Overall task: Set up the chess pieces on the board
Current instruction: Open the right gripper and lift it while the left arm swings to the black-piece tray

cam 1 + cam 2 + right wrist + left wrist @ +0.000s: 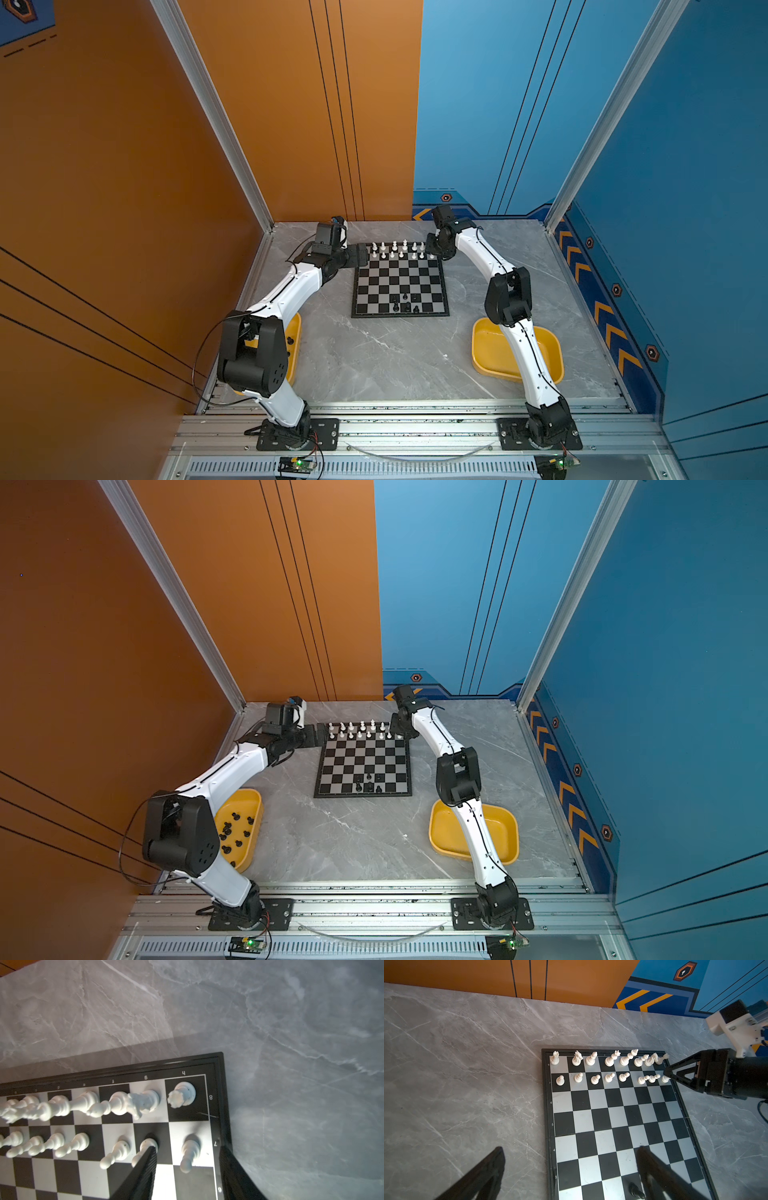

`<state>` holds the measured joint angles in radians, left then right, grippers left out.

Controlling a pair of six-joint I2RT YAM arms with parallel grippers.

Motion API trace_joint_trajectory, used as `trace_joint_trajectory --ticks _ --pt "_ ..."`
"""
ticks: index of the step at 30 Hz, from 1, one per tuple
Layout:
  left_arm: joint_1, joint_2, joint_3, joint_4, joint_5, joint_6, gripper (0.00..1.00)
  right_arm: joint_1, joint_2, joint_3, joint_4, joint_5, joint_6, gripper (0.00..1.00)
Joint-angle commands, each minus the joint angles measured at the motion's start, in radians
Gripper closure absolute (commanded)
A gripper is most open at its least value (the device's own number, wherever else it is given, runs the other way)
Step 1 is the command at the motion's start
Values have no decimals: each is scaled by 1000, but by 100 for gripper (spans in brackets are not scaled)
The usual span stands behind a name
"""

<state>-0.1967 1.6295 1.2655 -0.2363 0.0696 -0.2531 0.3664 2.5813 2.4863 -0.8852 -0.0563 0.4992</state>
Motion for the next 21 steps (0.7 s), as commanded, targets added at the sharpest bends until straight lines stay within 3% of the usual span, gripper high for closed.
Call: trace_joint_trajectory --ticks 1,7,11,17,18,21 --pt "16 -87 -28 -35 -44 17 1 7 -150 4 -37 25 -39 44" --pt "45 -312 -167 -172 -177 3 1 19 -322 -127 -43 24 -84 40" --pt "97 -521 -287 -352 -247 -20 2 43 -443 -252 -61 -8 -112 38" --pt "257 -805 -406 -622 -198 -59 11 153 -625 -503 -62 -34 -148 36" --pt "249 -842 -416 -635 -252 -89 12 172 -648 -546 -55 -41 -148 36" --pt "255 -873 -413 -624 -165 -112 18 212 -705 -664 -13 -58 -137 36"
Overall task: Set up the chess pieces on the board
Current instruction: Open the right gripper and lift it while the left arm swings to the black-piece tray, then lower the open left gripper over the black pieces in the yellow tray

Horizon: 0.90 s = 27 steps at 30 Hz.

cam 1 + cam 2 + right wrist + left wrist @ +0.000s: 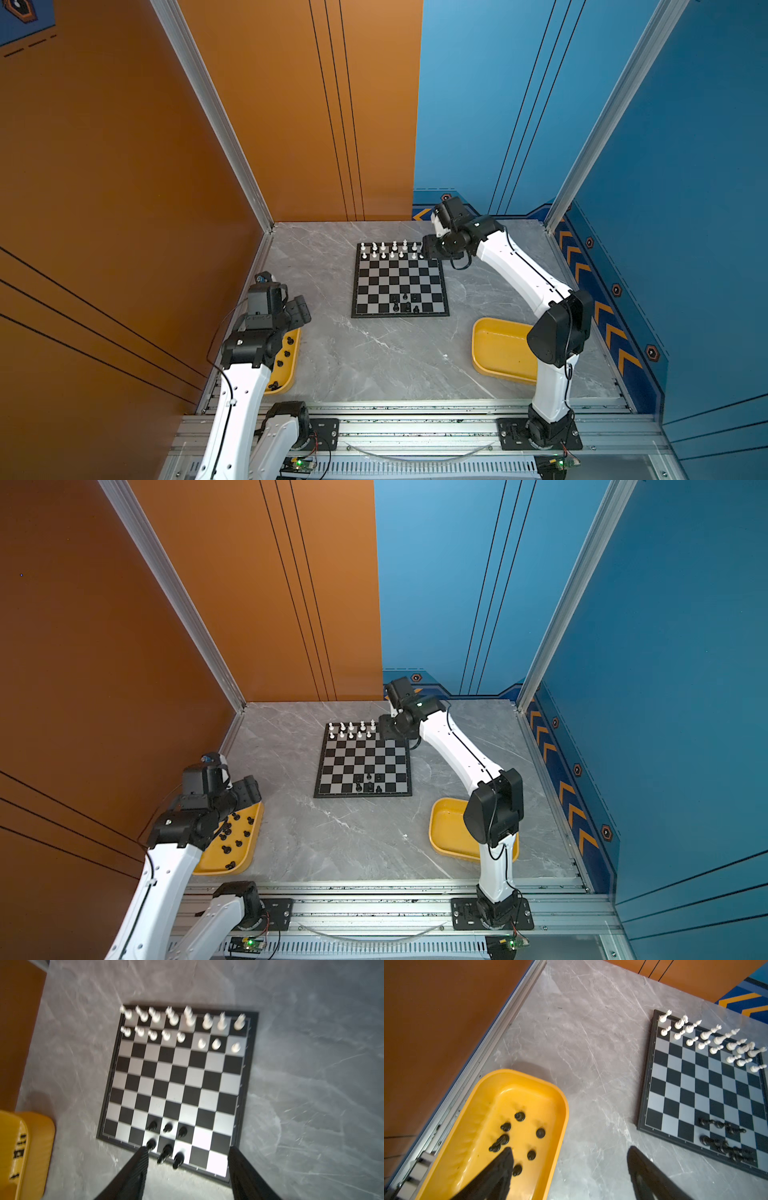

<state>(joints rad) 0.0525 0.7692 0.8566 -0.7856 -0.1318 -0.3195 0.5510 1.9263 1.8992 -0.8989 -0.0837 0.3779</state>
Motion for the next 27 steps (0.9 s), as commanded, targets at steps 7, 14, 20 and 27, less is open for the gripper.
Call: trace_joint_trajectory --ticks 7,14,20,27 --pt "24 113 -9 -105 91 -135 29 17 -153 -240 48 -42 10 35" --pt "99 170 -71 -108 -31 -318 46 -31 -114 -229 59 -80 -1 34" --pt "183 218 -78 -100 -35 -330 47 -51 -19 -132 46 -100 -11 33" --pt "284 361 -37 -38 1 -311 41 -53 115 31 2 -91 -19 27"
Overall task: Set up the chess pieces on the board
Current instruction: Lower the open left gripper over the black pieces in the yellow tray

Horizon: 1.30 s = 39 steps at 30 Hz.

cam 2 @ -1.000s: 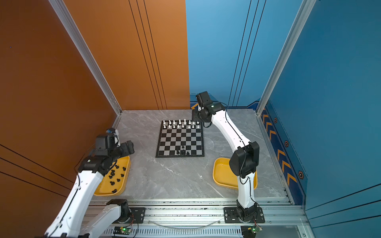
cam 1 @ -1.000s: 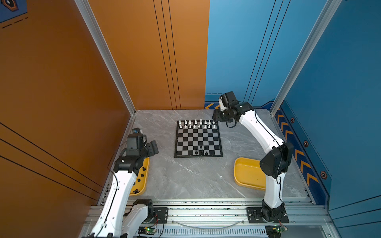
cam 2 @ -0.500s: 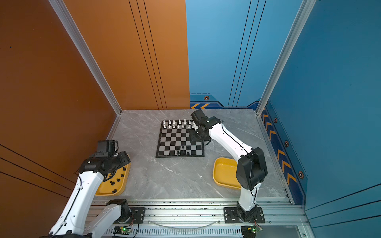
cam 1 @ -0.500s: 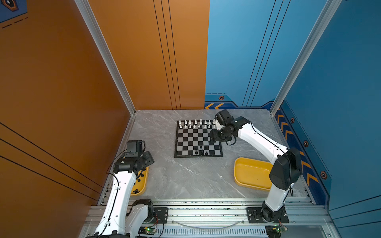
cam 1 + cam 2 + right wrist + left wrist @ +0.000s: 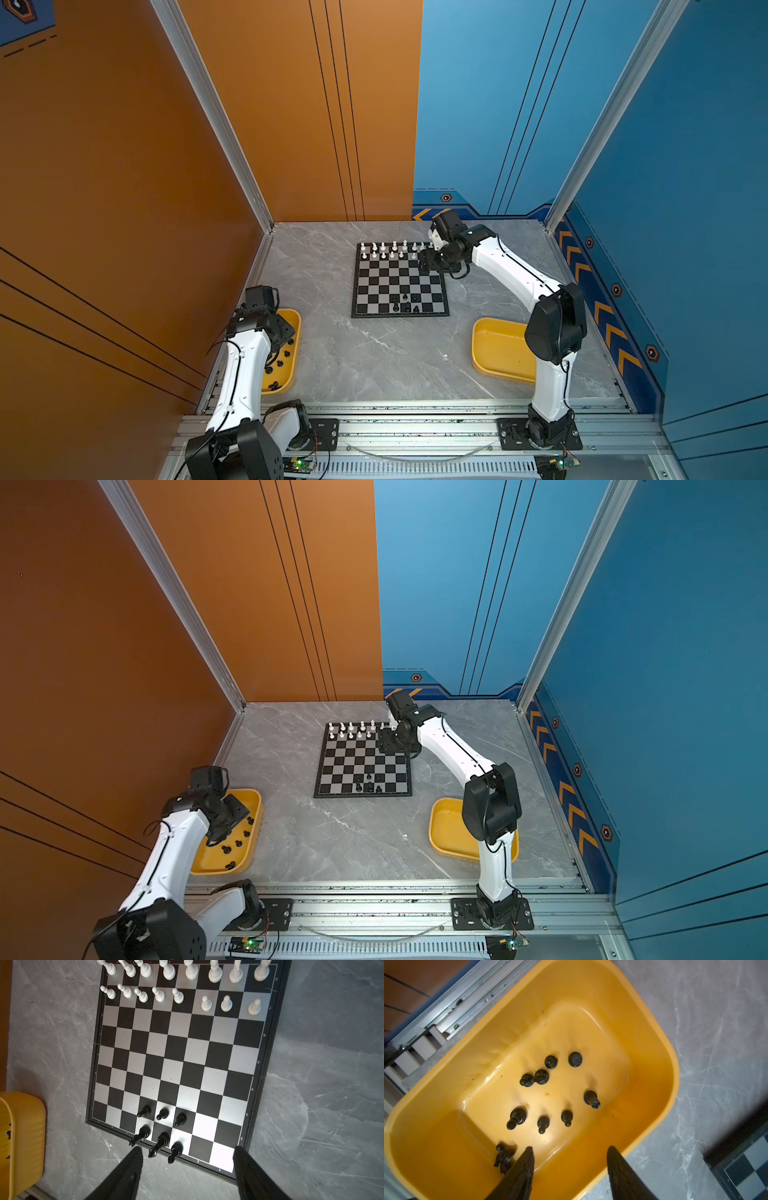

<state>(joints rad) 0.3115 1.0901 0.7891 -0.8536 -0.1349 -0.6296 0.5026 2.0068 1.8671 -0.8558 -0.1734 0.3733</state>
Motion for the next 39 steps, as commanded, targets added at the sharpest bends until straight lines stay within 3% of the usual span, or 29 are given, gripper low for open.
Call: trace_joint_trajectory --ticks 1,10,14,19,26,35,36,39 --pt "36 67 37 46 13 3 41 -4 49 86 -51 8 -18 26" --pt "51 209 108 83 14 -22 44 -44 102 156 -58 -4 -45 22" --pt "45 206 112 87 -6 -42 44 -92 88 97 -19 -65 -14 22" --pt "35 255 188 81 -33 -7 45 -99 41 9 14 -28 -34 19" --pt "21 381 272 76 -28 32 59 -111 42 -23 34 -27 -25 18" --pt "-6 451 268 77 -16 28 60 -114 40 -42 39 -42 -14 17" --pt "-8 455 262 79 -20 24 60 -114 38 -45 41 -53 -16 0" --pt "-11 460 248 95 -18 13 62 -113 34 -44 40 -62 -22 0"
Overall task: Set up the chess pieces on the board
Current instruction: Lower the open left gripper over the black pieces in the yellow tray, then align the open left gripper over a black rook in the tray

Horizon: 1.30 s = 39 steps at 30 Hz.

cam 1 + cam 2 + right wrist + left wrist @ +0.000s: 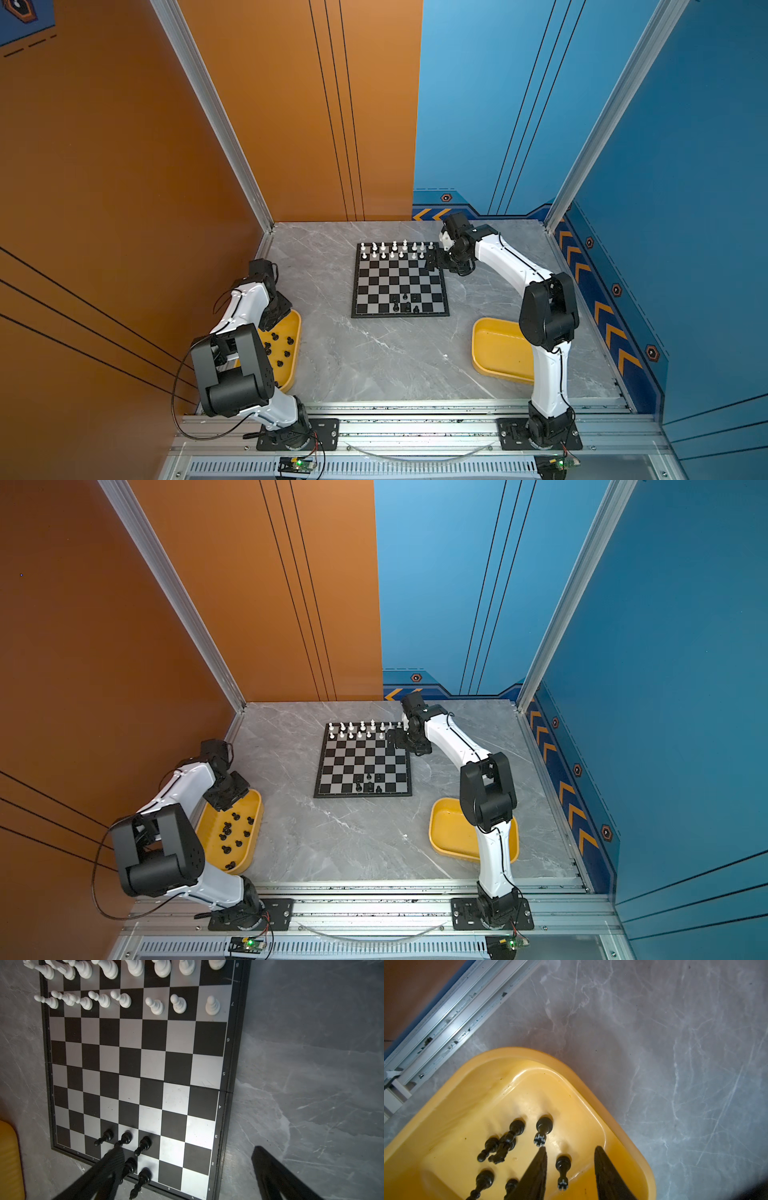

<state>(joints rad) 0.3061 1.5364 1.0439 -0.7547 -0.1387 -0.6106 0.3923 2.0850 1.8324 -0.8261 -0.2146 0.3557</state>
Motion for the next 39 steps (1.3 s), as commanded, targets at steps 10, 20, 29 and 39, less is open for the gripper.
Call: trace_joint_trajectory --ticks 10,20,29,39 --pt "-1 19 -87 42 -13 -20 62 6 -85 -30 2 5 -20 0" --pt "24 6 -104 63 -6 -5 60 9 -106 -84 4 21 -21 0" --pt "63 -22 -144 85 15 7 59 14 -103 -83 7 25 -21 0" --pt "62 -47 -137 106 51 25 56 22 -94 -78 7 30 -21 0"
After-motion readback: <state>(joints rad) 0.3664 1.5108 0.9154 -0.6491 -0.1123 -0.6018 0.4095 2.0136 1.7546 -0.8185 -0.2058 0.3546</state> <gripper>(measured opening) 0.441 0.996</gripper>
